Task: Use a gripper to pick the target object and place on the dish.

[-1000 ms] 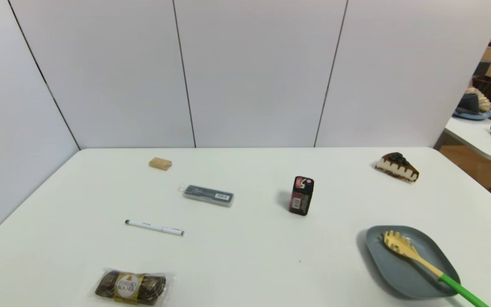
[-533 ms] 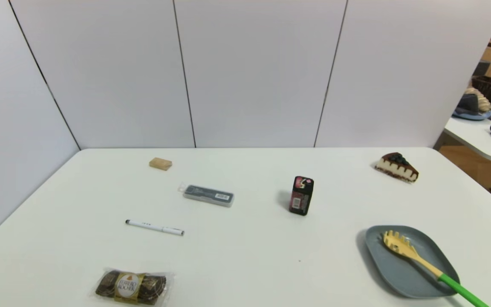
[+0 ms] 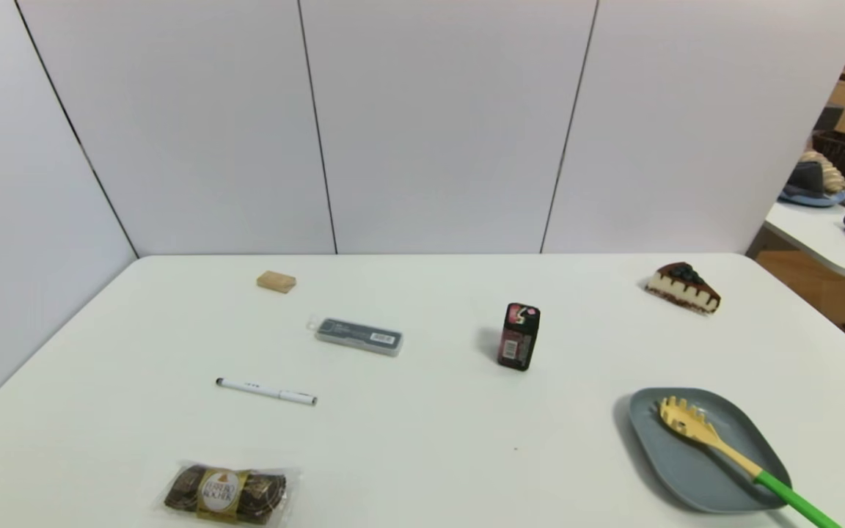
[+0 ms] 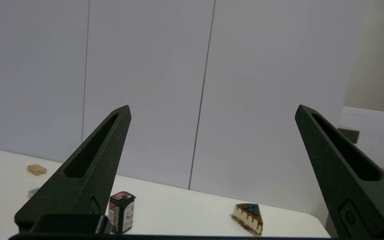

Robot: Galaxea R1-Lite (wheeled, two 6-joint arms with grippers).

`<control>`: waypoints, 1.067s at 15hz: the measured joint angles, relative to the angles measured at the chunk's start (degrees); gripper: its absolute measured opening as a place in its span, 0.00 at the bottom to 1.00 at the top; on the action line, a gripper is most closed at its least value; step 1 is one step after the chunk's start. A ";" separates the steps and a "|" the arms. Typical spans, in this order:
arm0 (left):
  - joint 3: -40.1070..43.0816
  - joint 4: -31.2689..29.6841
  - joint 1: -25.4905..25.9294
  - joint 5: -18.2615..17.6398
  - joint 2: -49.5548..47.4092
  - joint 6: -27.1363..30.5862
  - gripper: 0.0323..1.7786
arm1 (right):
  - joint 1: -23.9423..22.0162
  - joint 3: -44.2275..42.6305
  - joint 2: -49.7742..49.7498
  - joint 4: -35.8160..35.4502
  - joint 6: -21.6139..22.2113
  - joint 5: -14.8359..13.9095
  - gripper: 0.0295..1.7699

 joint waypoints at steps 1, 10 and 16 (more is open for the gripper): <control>0.00 0.00 0.00 0.00 0.00 -0.02 0.95 | 0.71 0.79 -0.02 0.02 -0.12 -0.96 0.96; 0.00 0.00 0.00 -0.02 0.00 -0.02 0.95 | 2.35 11.65 -7.50 1.77 -0.28 -2.93 0.96; 0.00 0.00 0.00 -0.02 0.00 -0.02 0.95 | 2.16 12.48 -13.14 17.59 -1.11 -3.21 0.96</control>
